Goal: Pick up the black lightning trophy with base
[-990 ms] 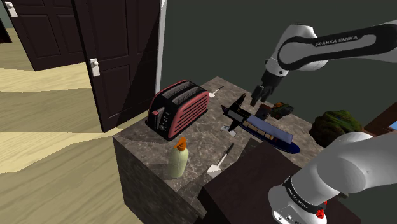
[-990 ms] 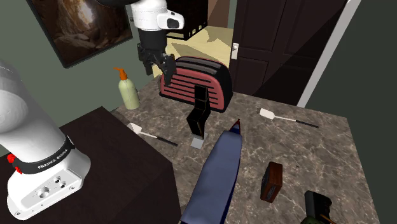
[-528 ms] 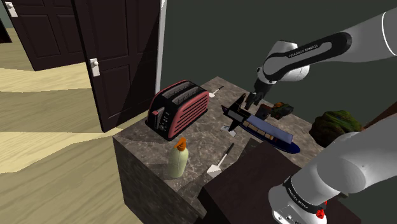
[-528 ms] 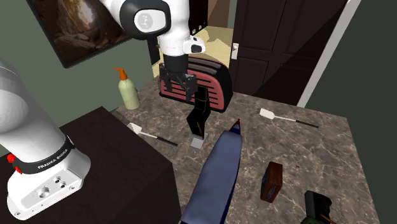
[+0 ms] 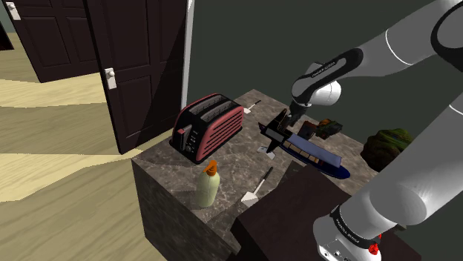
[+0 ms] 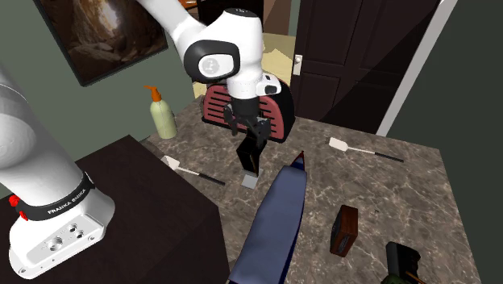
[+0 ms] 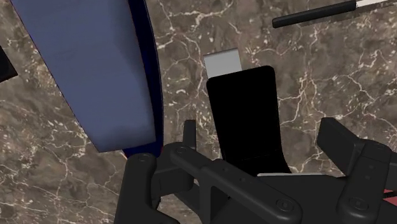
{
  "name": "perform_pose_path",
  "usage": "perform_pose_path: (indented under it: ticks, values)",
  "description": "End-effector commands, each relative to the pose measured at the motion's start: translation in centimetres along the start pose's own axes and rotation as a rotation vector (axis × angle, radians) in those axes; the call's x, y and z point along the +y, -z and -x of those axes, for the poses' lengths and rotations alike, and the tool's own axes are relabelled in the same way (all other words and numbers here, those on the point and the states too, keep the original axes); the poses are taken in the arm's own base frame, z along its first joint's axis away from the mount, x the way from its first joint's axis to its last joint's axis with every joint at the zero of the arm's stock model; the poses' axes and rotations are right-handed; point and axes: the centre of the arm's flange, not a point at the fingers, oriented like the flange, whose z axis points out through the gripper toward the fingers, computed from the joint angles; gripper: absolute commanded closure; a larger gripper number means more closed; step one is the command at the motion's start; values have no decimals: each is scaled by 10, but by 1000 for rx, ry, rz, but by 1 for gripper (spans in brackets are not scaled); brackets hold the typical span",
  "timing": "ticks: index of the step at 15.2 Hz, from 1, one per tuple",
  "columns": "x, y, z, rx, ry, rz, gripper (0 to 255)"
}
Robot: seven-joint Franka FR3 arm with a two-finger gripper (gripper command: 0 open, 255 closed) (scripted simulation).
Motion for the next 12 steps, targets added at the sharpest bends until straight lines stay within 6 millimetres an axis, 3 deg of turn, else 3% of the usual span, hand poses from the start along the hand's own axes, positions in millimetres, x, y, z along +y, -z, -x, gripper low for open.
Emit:
perform_pose_path:
  ticks: [1, 7, 8, 12]
  values:
    - [3, -12, -1, 1, 2, 2, 0]
    - [2, -36, 0, 1, 2, 2, 0]
    - [2, -36, 0, 1, 2, 2, 255]
    - [2, -36, 1, 1, 2, 2, 255]
